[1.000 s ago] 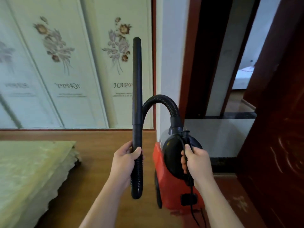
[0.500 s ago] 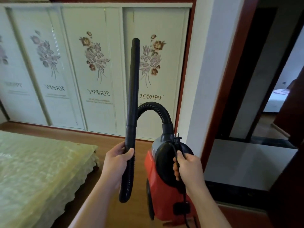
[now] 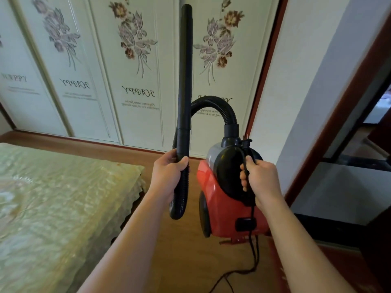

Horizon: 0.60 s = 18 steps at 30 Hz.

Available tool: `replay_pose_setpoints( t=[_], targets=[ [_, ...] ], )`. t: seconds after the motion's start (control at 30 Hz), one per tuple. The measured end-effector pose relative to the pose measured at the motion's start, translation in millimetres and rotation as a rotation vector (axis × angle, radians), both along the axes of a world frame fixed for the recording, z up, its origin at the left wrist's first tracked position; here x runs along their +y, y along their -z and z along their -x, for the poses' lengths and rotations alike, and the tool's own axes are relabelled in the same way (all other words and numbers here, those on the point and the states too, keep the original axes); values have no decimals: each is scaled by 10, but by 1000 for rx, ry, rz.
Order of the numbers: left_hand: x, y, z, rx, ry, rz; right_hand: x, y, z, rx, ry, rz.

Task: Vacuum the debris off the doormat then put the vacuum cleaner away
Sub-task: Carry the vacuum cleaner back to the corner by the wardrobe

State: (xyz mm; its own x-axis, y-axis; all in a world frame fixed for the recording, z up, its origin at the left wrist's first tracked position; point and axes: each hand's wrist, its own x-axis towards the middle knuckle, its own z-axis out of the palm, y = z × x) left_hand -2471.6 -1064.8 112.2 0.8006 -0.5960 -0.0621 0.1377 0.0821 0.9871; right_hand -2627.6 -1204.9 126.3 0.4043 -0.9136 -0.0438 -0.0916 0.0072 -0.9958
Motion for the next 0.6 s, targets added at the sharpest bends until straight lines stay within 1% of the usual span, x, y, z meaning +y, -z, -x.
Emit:
replay_pose_setpoints(
  t=[0.33,0.6],
  targets=[
    [-130,237,-1089,53,-107,-61,-370,253,-1290,12,-89,-20],
    [-834,357,-2145,81,-229,-79,-1128,444,-2519,23,-207,-48]
  ],
)
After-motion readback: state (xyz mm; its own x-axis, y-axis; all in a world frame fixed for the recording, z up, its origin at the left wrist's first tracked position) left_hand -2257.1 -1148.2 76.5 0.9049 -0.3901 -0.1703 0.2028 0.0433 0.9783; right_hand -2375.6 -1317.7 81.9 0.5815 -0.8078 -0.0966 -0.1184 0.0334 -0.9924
